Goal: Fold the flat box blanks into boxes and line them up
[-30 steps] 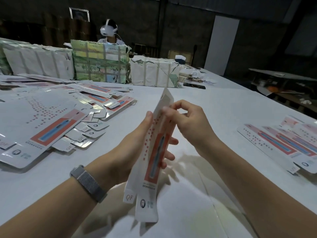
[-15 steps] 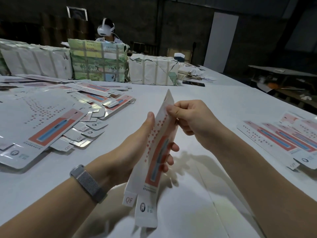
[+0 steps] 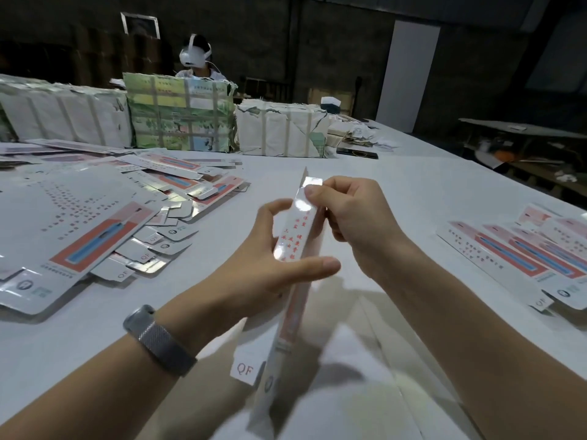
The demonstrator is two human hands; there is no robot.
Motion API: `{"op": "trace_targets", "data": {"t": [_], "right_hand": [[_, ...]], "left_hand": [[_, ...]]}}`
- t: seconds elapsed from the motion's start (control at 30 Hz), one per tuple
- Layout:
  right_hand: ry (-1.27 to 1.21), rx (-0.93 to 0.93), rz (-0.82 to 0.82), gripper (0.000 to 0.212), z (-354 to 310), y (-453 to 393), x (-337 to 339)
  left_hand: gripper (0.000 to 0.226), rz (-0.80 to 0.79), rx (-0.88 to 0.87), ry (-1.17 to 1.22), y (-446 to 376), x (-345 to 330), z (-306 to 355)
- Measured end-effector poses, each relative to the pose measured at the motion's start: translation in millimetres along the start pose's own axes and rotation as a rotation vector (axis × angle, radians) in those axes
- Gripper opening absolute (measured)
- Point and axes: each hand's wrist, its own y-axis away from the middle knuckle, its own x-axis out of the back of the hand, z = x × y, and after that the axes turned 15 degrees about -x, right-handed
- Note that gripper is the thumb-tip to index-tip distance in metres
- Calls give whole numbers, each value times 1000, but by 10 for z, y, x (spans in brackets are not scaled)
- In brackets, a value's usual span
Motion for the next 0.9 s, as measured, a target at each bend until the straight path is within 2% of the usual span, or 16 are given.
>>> {"op": "trace_targets", "data": {"t": [0.07,0.13,0.23,0.33,0.5,0.67,0.9], "right_hand": [[40,66,100,33,17,15,-37],[46,126,139,32,29,52,-79],[9,203,180,21,58,87,-123],[49,246,220,11,115,75,-127],[45,134,89,16,268,94,-269],[-1,141,69,49,313,130,-354],[-58,163,9,42,283,157,-386]], "left_hand": [[99,42,-106,-193,-21,70,20],[93,22,-207,-283,-26,111,36],[93,42,-295,-213,-12,78,11],[89,171,-241,-56,-27,46,-35],[91,226,-193,96,0,10,-53],[88,179,-254,37,-6,-38,-84],[71,220,-321,25,-9,-94,-116]]}}
